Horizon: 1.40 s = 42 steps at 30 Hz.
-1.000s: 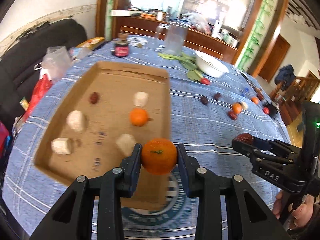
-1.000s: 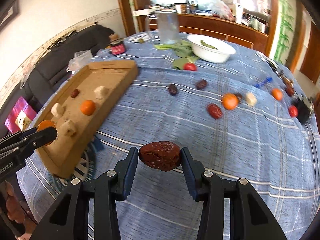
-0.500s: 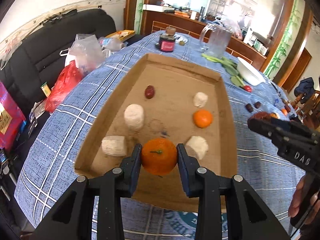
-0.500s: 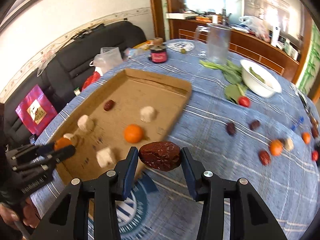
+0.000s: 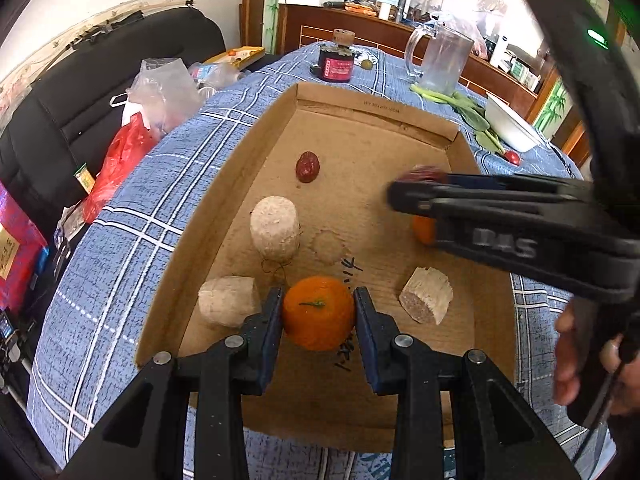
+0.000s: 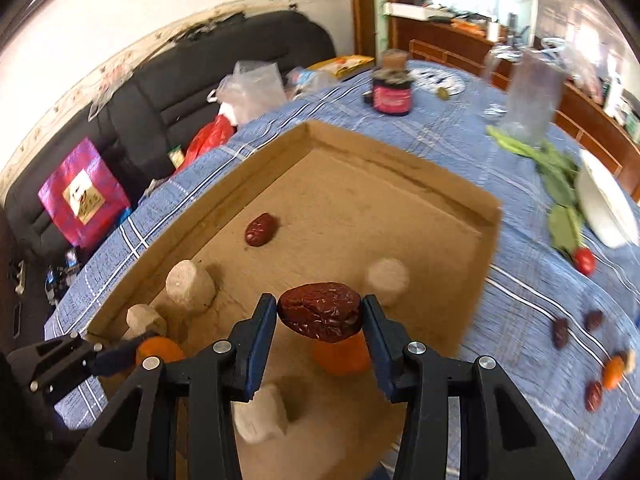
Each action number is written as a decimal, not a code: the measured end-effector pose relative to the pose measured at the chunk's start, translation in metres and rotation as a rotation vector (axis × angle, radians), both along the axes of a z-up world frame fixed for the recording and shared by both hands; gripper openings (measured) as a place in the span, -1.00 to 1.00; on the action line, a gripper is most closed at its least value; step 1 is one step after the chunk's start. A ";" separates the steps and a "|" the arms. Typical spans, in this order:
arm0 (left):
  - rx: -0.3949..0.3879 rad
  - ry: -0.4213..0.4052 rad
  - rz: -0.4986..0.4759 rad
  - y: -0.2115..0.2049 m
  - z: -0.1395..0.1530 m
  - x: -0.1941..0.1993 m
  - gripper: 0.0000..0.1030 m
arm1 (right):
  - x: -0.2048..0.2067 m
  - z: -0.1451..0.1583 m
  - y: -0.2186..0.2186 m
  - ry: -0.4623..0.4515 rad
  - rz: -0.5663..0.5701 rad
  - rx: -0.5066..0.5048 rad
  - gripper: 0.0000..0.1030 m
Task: Organize fruits
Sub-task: 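Carry the orange with the left gripper while the right carries the date over the tray, then open the right gripper to drop the date while the left drops the orange into the tray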
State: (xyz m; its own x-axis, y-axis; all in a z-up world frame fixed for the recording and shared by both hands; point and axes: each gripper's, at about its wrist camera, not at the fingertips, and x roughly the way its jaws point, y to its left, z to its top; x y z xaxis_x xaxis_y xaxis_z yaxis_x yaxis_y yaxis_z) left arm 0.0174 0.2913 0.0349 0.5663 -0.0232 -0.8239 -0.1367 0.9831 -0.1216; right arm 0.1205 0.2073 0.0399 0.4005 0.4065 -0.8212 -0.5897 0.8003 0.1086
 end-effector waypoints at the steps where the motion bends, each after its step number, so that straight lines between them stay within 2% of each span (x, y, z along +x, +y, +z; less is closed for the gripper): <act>1: 0.001 0.002 -0.004 0.000 -0.001 0.000 -0.35 | 0.002 -0.004 0.006 0.003 0.013 -0.007 -0.07; 9: -0.023 0.015 -0.019 0.005 -0.011 0.005 -0.35 | 0.014 -0.020 0.025 0.022 0.051 -0.027 -0.07; 17: -0.001 -0.002 -0.036 0.001 -0.012 0.003 -0.34 | 0.018 -0.024 0.026 0.035 0.073 -0.035 0.01; 20: -0.011 -0.001 -0.034 0.003 -0.011 0.001 -0.33 | 0.016 -0.021 0.023 0.016 0.068 -0.035 0.01; 26: 0.017 -0.011 -0.025 0.001 -0.004 -0.008 -0.31 | 0.003 -0.002 0.007 -0.010 0.059 -0.004 0.01; 28: 0.032 -0.035 -0.013 0.000 0.003 -0.012 -0.15 | -0.003 0.003 -0.001 -0.013 0.047 0.010 0.01; 32: 0.059 -0.073 0.003 -0.005 0.017 -0.013 -0.01 | -0.015 0.015 -0.026 -0.019 0.010 0.040 0.01; 34: 0.075 -0.085 0.007 -0.012 0.023 -0.012 0.13 | -0.022 0.020 -0.043 -0.025 -0.016 0.053 0.01; 42: 0.096 -0.113 -0.038 -0.057 0.036 -0.007 0.18 | -0.045 0.026 -0.129 -0.028 -0.146 0.070 0.10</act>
